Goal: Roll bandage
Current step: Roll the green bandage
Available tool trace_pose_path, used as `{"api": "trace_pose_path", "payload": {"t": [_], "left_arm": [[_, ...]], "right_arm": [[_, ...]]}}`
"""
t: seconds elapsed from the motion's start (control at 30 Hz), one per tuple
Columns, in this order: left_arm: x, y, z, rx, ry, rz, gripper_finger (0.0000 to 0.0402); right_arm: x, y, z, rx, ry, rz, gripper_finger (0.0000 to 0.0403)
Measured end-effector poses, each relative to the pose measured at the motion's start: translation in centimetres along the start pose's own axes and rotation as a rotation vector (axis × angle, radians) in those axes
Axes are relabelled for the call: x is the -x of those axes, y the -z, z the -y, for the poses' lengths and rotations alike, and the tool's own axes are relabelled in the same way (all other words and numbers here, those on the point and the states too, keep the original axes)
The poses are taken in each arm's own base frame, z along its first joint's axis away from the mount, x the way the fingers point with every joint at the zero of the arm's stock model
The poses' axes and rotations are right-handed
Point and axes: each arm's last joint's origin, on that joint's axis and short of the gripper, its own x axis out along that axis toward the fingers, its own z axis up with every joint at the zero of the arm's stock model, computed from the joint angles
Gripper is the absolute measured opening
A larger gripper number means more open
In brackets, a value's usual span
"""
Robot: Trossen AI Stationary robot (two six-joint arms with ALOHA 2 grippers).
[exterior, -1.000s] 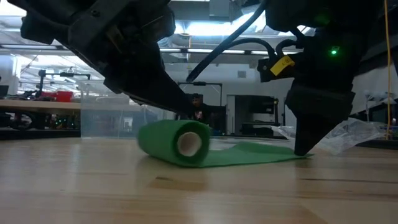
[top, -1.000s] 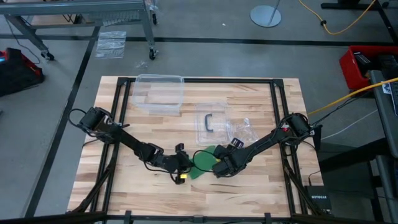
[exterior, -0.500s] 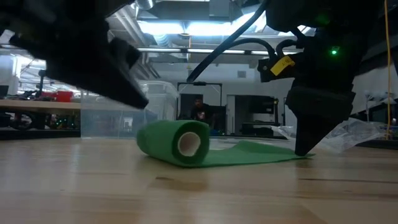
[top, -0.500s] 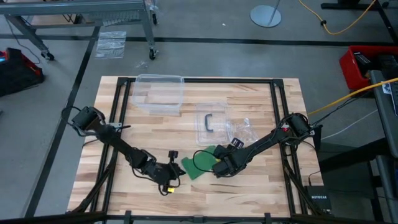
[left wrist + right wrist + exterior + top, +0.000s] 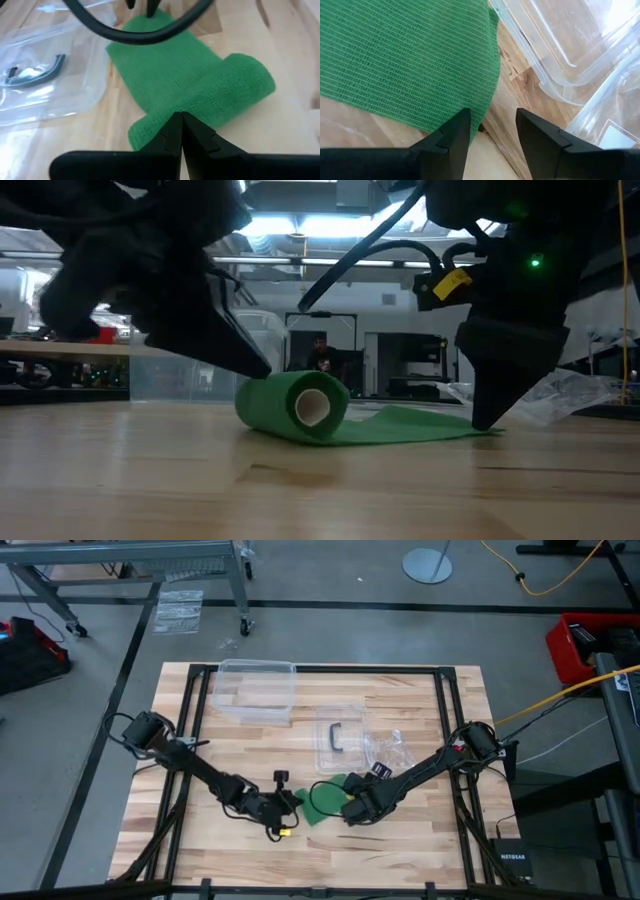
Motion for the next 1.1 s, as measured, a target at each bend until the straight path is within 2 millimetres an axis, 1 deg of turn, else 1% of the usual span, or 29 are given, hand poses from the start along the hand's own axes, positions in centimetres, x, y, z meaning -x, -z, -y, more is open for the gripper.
{"api": "trace_pose_path", "payload": {"t": [0.3, 0.43, 0.53, 0.63, 0.83, 0.97, 1.1], "left_arm": [[-1.0, -1.2, -1.5, -0.013, 0.03, 0.071, 0.0], [-1.3, -1.3, -2.2, -0.015, 0.029, 0.069, 0.0], [-1.3, -1.3, -2.1, -0.016, 0.03, 0.069, 0.0], [-0.9, -1.2, -1.3, -0.034, 0.051, 0.072, 0.0], [0.5, -0.3, 1.1, -0.106, 0.104, 0.044, 0.0], [1.5, 0.2, 2.5, -0.108, 0.107, 0.034, 0.0], [2.0, 0.8, 3.1, -0.084, 0.117, -0.003, 0.0]], "right_arm": [[1.3, -1.2, -0.6, -0.016, -0.019, 0.063, 0.0165], [1.8, -1.7, -0.8, -0.02, -0.022, 0.089, 0.0165], [2.2, -2.0, -1.0, -0.028, -0.034, 0.098, 0.0165], [2.6, -2.3, -1.2, -0.035, -0.049, 0.107, 0.0165], [3.0, -2.8, -1.7, -0.036, -0.097, 0.133, 0.0165], [3.1, -2.9, -1.9, -0.042, -0.119, 0.141, 0.0165], [3.1, -3.1, -2.1, -0.063, -0.138, 0.155, 0.0165]]}}
